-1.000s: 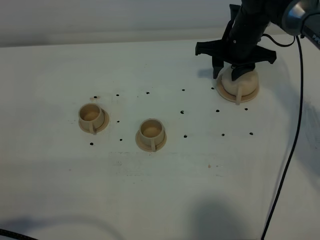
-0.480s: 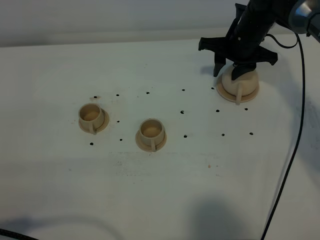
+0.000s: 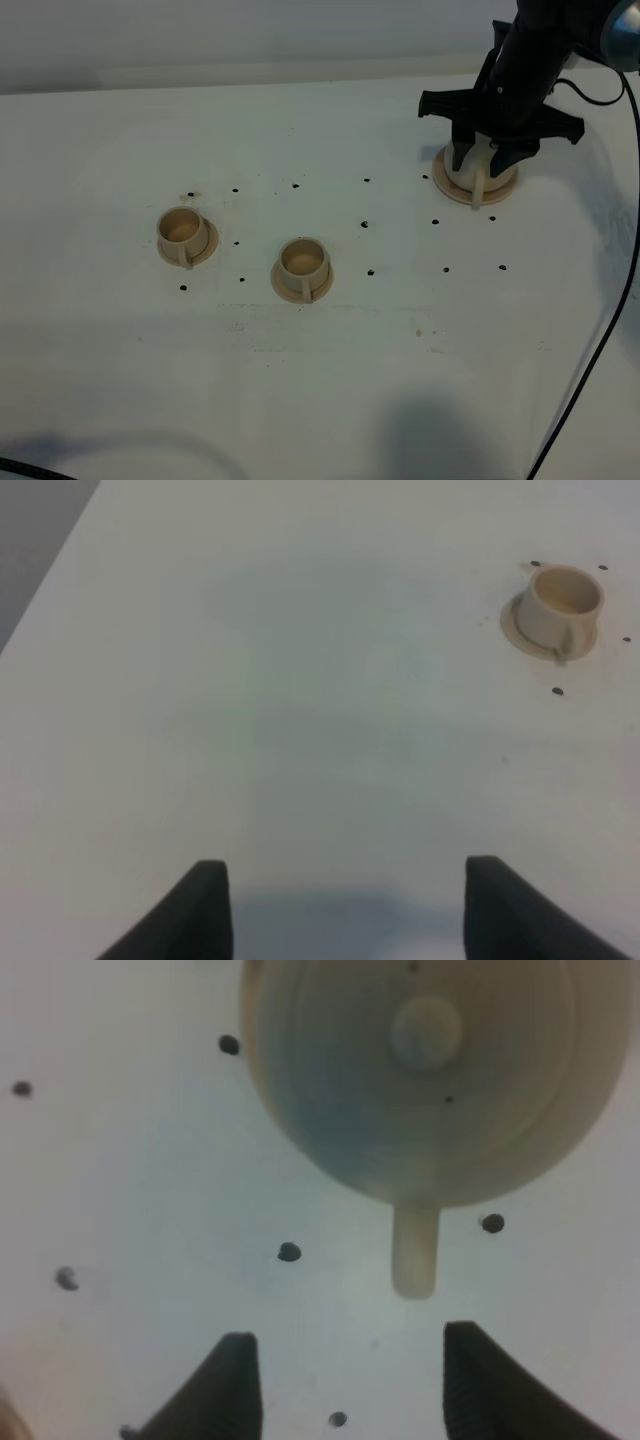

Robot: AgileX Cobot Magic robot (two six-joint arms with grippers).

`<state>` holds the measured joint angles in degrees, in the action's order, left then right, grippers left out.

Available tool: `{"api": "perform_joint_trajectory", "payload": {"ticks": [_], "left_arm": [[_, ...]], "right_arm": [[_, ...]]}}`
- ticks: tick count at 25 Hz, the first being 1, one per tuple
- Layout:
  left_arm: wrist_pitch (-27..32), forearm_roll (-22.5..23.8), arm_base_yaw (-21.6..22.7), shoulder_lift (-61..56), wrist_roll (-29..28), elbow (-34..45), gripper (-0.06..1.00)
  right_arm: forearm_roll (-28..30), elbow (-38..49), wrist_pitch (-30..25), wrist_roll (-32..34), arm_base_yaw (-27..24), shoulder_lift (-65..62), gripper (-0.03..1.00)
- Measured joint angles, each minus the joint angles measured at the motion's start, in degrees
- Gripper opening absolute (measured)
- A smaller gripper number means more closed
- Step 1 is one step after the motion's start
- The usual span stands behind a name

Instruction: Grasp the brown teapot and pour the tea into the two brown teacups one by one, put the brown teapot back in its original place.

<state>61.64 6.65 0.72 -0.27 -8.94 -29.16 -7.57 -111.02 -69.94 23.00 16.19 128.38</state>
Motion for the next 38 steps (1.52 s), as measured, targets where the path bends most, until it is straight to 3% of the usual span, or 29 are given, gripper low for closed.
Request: {"api": "perform_joint_trajectory", "payload": {"ticks": [22,38], "left_arm": [[0.0,0.0,0.0,0.0,0.0,0.0,0.48],[0.0,0.0,0.0,0.0,0.0,0.0,0.48]], "right_arm": [[-2.4,-2.0,0.0,0.4,-1.4,5.1,0.41],[0.2,-2.4,1.0,0.4,-1.4,6.0,0.41]]}}
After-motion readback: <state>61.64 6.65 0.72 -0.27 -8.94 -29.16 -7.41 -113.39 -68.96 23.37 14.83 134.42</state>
